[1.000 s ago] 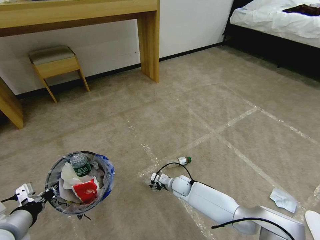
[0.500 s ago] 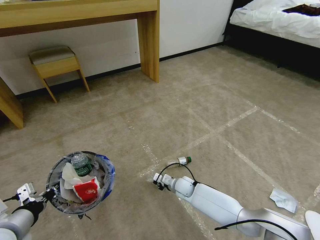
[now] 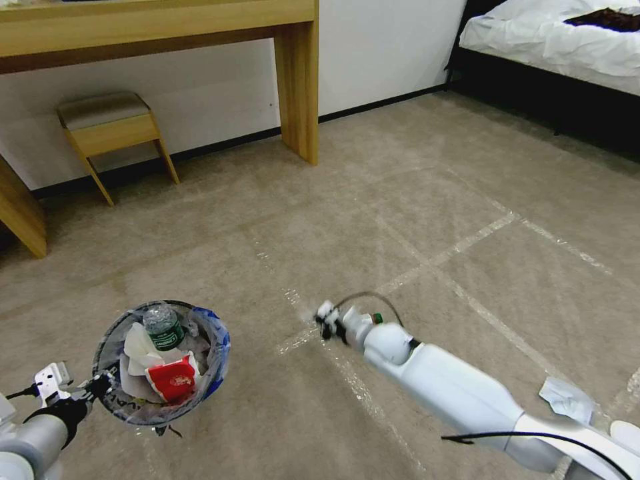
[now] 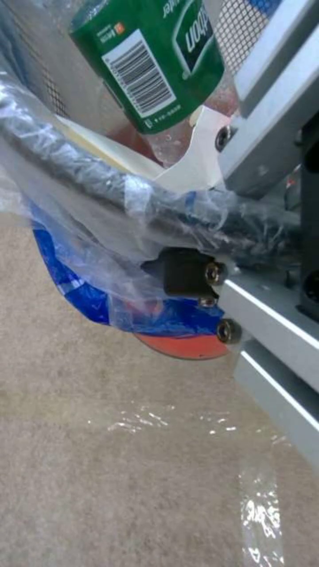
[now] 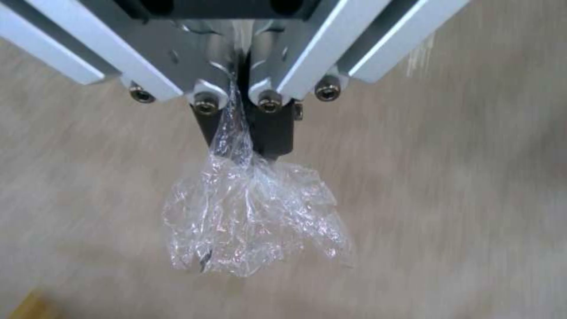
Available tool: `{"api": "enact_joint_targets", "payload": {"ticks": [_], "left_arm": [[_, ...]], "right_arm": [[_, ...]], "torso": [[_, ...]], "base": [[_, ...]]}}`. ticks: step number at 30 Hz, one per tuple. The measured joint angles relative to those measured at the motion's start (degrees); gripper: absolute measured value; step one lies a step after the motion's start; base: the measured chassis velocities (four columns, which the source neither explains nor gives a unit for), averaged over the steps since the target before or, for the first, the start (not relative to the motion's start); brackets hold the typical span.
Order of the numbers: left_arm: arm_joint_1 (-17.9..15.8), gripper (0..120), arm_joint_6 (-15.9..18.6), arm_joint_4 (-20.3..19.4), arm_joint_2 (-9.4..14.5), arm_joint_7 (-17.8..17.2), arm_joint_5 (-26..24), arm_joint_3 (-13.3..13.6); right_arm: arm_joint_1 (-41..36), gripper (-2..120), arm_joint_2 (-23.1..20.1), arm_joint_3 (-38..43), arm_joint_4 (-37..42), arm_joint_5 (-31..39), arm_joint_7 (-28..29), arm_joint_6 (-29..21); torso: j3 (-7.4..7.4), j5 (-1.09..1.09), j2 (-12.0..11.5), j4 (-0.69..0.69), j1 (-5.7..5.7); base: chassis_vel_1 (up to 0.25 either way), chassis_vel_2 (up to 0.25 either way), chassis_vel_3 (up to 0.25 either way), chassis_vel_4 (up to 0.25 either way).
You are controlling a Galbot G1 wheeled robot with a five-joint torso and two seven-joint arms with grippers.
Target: Pick up the trash bin and place the garbage on the floor into it.
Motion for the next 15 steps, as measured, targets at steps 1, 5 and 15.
{"api": "enact_joint_targets", "payload": {"ticks": [1, 5, 15], "left_arm": [[-0.2, 0, 0.1, 0.0, 0.1, -0.2, -0.1, 0.2], [-0.7, 0, 0.2, -0.2, 0.5, -0.4, -0.4, 1.0], [-0.6, 0, 0.4, -0.9, 0.9, -0.5, -0.7, 1.3]], "right_arm": [[0.3, 0, -0.4, 1.1, 1.9, 0.6, 0.3, 0.2], [2.1, 0, -2.7, 3.5, 10.3, 5.3, 2.3, 0.2], [6.7, 0, -4.0, 3.4, 25.1, 19.5, 7.4, -4.2]], "torso": [[0.00, 0.01, 0.0, 0.00, 0.00], [0.00, 0.00, 0.0, -0.01, 0.00], [0.00, -0.01, 0.0, -0.01, 0.00]], "base": [[0.000, 0.000, 0.000, 0.000], [0.000, 0.000, 0.000, 0.000], [0.000, 0.000, 0.000, 0.000]]}}
